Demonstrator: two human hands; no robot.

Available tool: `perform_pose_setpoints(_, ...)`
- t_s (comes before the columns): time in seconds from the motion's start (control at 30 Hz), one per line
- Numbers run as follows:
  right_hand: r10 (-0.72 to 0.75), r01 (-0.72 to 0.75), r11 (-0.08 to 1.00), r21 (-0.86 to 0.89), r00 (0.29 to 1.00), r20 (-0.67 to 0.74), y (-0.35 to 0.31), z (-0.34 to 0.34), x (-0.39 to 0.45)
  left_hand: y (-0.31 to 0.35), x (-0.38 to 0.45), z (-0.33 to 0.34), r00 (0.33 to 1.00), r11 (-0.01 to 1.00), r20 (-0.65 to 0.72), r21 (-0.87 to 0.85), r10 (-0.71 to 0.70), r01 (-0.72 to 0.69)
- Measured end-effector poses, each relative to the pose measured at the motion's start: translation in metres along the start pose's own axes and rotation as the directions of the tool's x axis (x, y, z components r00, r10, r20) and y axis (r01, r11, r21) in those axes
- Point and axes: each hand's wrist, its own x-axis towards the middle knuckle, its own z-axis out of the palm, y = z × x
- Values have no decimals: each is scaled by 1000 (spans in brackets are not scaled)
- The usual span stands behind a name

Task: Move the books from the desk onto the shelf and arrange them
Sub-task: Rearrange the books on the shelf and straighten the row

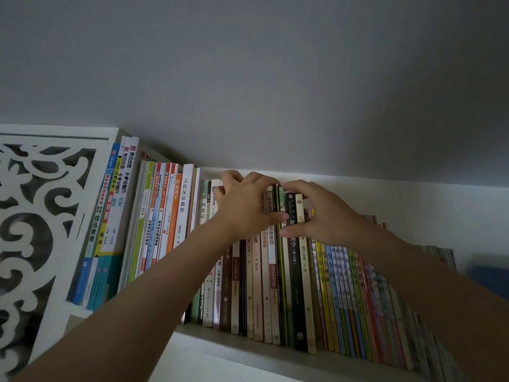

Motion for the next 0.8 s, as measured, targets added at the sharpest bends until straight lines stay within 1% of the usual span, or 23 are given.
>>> perform_pose_setpoints(0.07,-9,10,999,37,1000,-22,3,3,-2,-1,-3,0,999,999,-43,-35,7,-8)
perform_pose_setpoints(0.13,-21,24,997,79,999,-34,5,5,-6,-2,-6,-1,996,999,-85,-30,25,-28)
perform_pose_setpoints(0.2,-46,49,988,149,999,-24,5,3,-8,-1,-10,-5,992,998,-120,-41,44,-50)
perform_pose_setpoints(0.27,-73,71,978,198,997,0,4,0,-11,2,-17,-8,988,992,-150,-110,40,-57)
perform_pose_setpoints(0.33,-83,75,972,222,996,29,6,-2,-13,8,-25,-4,981,955,-191,-297,-35,-24)
perform_pose_setpoints(0.4,-86,72,972,224,995,55,7,-3,-14,17,-35,9,963,845,-205,-533,-175,40)
perform_pose_setpoints(0.43,-90,75,973,220,994,59,8,-3,-14,21,-40,18,946,790,-211,-609,-246,69)
perform_pose_setpoints(0.47,-97,83,973,217,994,58,8,-2,-14,25,-45,27,925,768,-233,-634,-301,91)
perform_pose_setpoints(0.5,-106,92,972,216,993,54,9,-2,-13,29,-50,36,905,775,-261,-623,-337,109)
perform_pose_setpoints(0.57,-120,106,972,208,991,57,10,-2,-13,35,-60,50,884,806,-298,-576,-359,133)
perform_pose_setpoints(0.7,-131,118,978,170,989,70,12,-3,-15,40,-65,56,894,884,-320,-443,-313,151)
perform_pose_setpoints(0.8,-121,112,986,124,990,71,10,-2,-17,42,-57,49,904,909,-295,-371,-310,190)
